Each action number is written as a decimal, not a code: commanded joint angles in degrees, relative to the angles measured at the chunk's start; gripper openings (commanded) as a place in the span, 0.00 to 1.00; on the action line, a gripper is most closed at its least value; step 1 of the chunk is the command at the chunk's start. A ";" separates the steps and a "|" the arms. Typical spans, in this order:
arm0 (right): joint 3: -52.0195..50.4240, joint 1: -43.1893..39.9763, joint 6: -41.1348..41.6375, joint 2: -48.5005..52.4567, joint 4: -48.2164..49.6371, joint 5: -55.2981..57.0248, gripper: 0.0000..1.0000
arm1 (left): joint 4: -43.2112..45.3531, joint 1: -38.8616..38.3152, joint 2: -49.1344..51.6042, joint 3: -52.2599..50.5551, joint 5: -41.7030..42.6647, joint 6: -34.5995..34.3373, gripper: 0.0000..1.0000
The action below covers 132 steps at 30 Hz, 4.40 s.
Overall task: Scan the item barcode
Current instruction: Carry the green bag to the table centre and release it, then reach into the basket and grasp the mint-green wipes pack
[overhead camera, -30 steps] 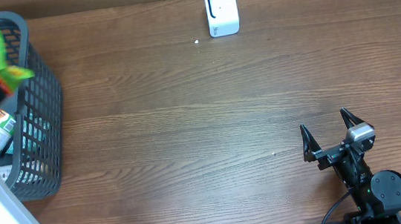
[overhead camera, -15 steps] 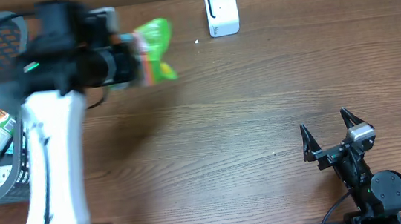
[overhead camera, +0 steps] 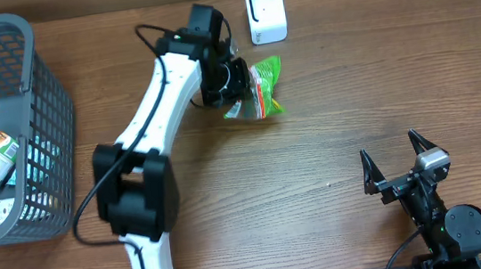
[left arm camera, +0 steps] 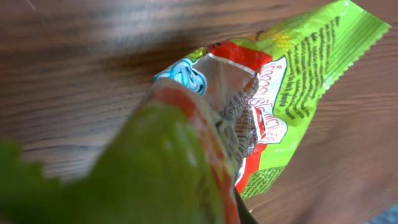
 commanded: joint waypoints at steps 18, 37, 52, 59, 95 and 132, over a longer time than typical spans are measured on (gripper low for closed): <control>-0.59 0.33 0.39 -0.68 0.31 -0.31 1.00 | -15.02 3.15 -1.55 17.46 -6.32 4.37 0.88; -0.59 0.33 0.37 -0.68 0.31 -0.31 1.00 | -36.74 47.95 -16.20 41.20 -20.11 11.04 1.00; -0.59 0.33 0.37 -0.68 0.31 -0.31 1.00 | -24.13 62.84 -15.72 13.49 -23.45 11.10 0.98; -0.59 0.33 0.39 -0.68 0.31 -0.31 1.00 | -13.09 62.47 -15.69 -1.16 -23.41 11.13 0.94; -0.59 0.33 0.39 -0.68 0.31 -0.31 1.00 | 5.33 56.11 2.29 -11.98 -25.38 12.87 0.12; -0.59 0.33 0.37 -0.68 0.31 -0.31 1.00 | -17.33 56.11 2.67 10.14 -23.21 23.43 0.76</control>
